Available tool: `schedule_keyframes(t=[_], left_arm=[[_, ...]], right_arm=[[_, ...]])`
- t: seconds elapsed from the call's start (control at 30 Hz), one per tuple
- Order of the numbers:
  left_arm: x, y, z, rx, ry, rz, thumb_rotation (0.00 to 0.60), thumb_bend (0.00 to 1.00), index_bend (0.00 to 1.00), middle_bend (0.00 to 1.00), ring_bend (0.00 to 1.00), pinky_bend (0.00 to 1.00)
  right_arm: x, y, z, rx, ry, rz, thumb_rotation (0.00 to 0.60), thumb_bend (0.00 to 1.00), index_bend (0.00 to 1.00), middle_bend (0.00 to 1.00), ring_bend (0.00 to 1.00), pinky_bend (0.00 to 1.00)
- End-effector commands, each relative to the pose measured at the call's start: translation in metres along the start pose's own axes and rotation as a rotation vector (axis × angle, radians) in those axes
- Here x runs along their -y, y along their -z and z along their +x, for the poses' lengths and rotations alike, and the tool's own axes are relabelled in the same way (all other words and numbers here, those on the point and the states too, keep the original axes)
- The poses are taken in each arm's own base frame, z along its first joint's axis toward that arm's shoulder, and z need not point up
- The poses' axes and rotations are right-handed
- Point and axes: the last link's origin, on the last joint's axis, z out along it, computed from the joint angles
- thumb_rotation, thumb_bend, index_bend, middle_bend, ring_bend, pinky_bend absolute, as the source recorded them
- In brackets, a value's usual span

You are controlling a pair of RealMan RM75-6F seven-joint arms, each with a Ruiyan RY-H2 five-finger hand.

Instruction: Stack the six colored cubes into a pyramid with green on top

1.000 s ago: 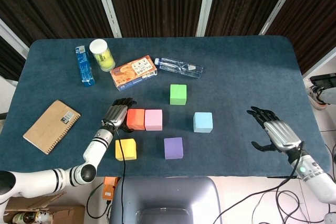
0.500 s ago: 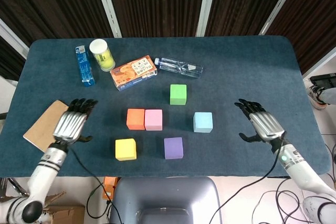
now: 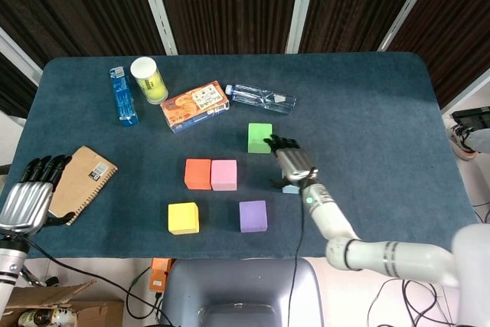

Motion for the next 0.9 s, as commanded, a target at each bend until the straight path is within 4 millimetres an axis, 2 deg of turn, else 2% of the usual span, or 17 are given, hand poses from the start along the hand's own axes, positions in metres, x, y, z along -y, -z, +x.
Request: schedule_keyframes(t=[0.03,0.17,0.43,0.6,0.77,0.9], left_arm=[[0.012,0.005,0.004,-0.031,-0.021,0.019,0.600,0.09,0.09,0.08,0.01,0.08],[0.020,0.013,0.005,-0.044,-0.014,0.040,0.600,0.09,0.09,0.08,0.01,0.08],[0.027,0.018,0.003,-0.034,0.001,0.052,0.600,0.09,0.09,0.08,0.01,0.08],[0.031,0.019,0.002,-0.019,0.000,0.059,0.600,0.10,0.09,0.08,0.01,0.08],[0.030,0.018,0.001,-0.009,0.004,0.056,0.600,0.10,0.09,0.07,0.01,0.08],[0.030,0.018,0.001,-0.004,0.004,0.056,0.600,0.10,0.09,0.07,0.01,0.08]], right_arm=[[0.047,-0.020,-0.012,-0.003,0.037,0.016,0.600,0.21,0.06,0.00,0.00,0.00],[0.066,-0.027,-0.021,-0.001,0.043,0.006,0.600,0.21,0.06,0.00,0.00,0.00],[0.082,-0.043,-0.038,0.016,0.021,-0.006,0.600,0.21,0.10,0.00,0.00,0.00],[0.087,-0.047,-0.041,0.025,-0.005,-0.001,0.600,0.21,0.15,0.00,0.00,0.00],[0.088,-0.047,-0.043,0.037,-0.009,-0.005,0.600,0.21,0.17,0.00,0.00,0.00],[0.087,-0.049,-0.046,0.043,-0.014,-0.015,0.600,0.21,0.23,0.00,0.00,0.00]])
